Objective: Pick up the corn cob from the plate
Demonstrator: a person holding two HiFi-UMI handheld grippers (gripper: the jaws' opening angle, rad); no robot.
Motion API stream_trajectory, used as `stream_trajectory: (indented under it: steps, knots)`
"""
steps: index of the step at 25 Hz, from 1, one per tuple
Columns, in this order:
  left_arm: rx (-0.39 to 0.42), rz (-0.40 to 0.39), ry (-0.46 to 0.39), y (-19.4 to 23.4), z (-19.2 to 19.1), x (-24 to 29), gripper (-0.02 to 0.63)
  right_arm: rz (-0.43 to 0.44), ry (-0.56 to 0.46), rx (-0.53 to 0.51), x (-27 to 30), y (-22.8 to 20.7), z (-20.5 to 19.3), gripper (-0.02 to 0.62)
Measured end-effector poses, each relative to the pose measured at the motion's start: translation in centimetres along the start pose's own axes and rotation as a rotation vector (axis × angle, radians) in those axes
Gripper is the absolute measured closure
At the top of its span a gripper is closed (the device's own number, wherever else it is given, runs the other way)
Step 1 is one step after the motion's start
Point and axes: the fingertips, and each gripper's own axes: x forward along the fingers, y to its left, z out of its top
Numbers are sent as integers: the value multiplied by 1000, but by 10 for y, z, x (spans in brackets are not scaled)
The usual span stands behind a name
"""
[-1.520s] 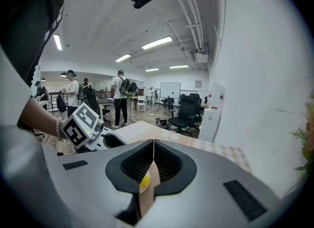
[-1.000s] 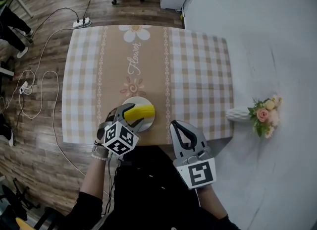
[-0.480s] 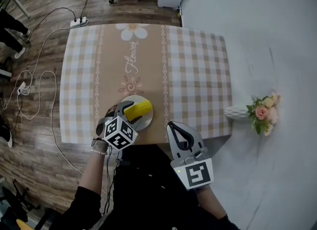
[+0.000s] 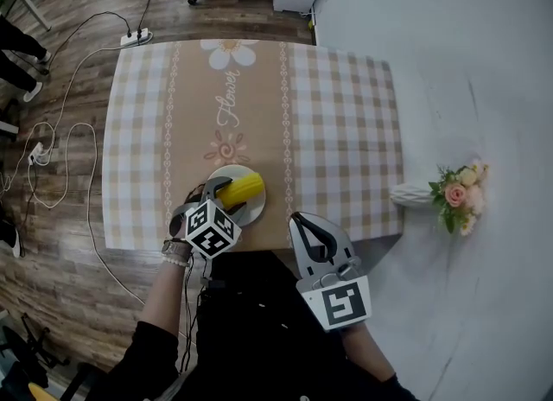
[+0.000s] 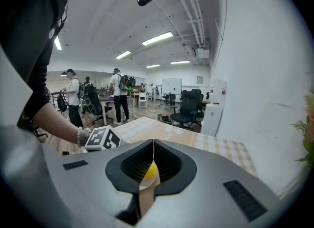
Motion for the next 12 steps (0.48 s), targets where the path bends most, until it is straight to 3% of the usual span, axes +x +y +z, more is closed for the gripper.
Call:
stream_trajectory:
  steps: [12]
  knots:
    - [-87, -33, -44, 2, 0, 6, 351, 2, 7, 10, 2, -2, -4, 554]
